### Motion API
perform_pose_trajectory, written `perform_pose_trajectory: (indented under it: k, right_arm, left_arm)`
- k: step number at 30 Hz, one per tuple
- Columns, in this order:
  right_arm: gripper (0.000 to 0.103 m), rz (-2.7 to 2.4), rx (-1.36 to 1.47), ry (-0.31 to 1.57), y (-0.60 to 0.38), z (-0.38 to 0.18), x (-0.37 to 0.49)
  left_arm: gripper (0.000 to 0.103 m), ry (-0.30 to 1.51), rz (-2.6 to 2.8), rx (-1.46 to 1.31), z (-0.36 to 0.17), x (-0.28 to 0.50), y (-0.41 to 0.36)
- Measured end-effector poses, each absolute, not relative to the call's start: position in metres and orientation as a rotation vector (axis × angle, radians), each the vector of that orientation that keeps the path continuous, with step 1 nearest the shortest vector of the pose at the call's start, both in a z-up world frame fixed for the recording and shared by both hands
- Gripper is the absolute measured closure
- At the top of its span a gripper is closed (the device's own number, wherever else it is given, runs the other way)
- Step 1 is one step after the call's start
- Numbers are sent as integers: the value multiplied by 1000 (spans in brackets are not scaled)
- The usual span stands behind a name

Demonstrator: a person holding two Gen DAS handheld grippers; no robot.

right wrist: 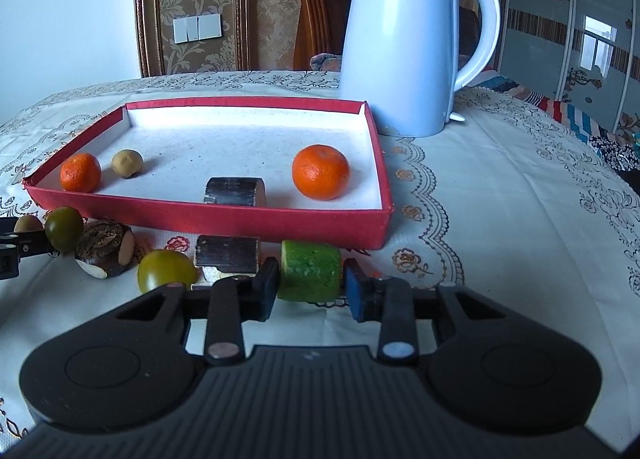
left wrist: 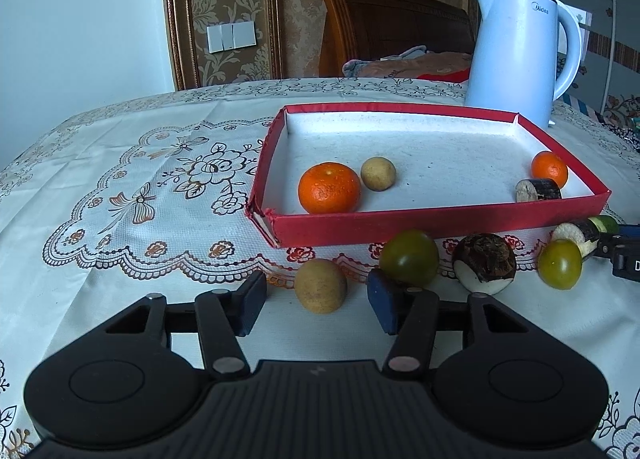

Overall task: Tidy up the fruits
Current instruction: 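Close the right gripper on the green cucumber piece while the left gripper approaches the brown round fruit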

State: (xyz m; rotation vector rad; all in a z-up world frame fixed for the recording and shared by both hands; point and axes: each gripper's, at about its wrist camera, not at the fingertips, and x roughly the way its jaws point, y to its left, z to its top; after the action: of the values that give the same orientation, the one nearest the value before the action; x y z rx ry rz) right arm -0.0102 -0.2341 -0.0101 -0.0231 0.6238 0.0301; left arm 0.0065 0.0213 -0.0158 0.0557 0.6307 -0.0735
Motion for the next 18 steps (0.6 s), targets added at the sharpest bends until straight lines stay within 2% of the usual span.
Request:
perform_pose_trajectory:
  k: [6, 15, 18]
  right_arm:
    - [71, 25, -31, 622, -234, -10, -11]
    - [71, 24, -30, 620, -235, -10, -11]
    - [75, 16, -24, 618, -236, -10, -11]
  left_arm:
    - [51, 630, -74, 51, -16, 6, 21]
    - [61, 625, -85, 51, -16, 4, 19]
    - [64, 625, -87, 53, -15, 4, 18]
